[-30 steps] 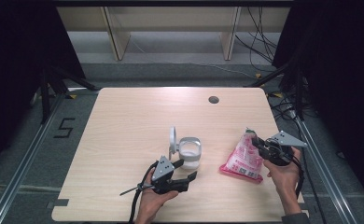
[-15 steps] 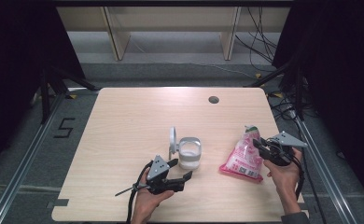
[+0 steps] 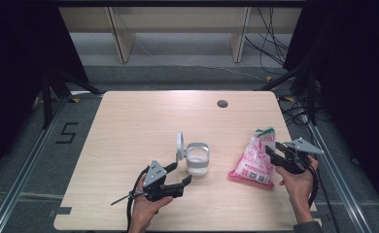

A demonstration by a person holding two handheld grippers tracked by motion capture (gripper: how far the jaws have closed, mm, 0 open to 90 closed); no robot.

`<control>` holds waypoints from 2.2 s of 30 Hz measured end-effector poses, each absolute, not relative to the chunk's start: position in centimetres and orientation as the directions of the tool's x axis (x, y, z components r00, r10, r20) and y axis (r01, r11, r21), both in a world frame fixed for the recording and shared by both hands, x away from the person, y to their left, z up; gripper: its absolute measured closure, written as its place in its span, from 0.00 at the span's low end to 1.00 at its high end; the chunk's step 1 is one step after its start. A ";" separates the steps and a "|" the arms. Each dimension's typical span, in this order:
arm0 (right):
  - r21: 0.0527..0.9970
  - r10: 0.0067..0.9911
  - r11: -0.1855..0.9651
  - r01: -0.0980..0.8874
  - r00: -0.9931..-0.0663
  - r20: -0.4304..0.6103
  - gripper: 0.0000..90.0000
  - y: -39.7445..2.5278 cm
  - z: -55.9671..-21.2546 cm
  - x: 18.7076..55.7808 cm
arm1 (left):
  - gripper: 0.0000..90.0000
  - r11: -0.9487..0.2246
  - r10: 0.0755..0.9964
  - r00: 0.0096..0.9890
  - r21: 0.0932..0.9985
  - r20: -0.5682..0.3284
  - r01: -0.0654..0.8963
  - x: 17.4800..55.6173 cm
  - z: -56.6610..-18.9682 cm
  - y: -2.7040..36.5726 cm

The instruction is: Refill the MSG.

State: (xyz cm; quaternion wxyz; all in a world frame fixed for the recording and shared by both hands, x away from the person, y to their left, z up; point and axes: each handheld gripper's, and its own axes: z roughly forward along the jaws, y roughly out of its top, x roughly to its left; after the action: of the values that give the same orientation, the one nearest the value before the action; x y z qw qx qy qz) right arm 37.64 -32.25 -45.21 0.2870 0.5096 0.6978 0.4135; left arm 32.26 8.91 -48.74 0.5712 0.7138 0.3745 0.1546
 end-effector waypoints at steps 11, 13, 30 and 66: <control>0.893 0.955 0.126 0.432 -0.296 0.009 0.51 -31.6 -44.2 37.0 | 0.32 -0.067 0.731 0.656 0.937 -0.189 0.344 32.4 -48.6 9.8; 0.893 0.951 0.141 0.427 -0.308 -0.003 0.51 -31.5 -44.2 37.0 | 0.32 -0.069 0.732 0.656 0.937 -0.186 0.342 32.4 -48.6 9.8; 0.865 0.842 0.277 0.418 -0.539 -0.010 0.48 -25.0 -45.0 35.2 | 0.40 -0.070 0.745 0.645 0.942 -0.169 0.327 33.0 -48.4 10.9; 0.837 0.758 0.365 0.407 -0.652 -0.013 0.47 -22.0 -46.6 33.3 | 0.93 -0.077 0.738 0.665 0.966 -0.111 0.246 34.7 -46.9 11.7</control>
State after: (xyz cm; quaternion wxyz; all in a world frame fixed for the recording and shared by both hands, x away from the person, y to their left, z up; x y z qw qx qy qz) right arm 33.25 -21.98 -46.62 0.2039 0.3641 0.8004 0.4303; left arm 34.69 11.72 -46.88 0.5821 0.7027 0.3503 0.2113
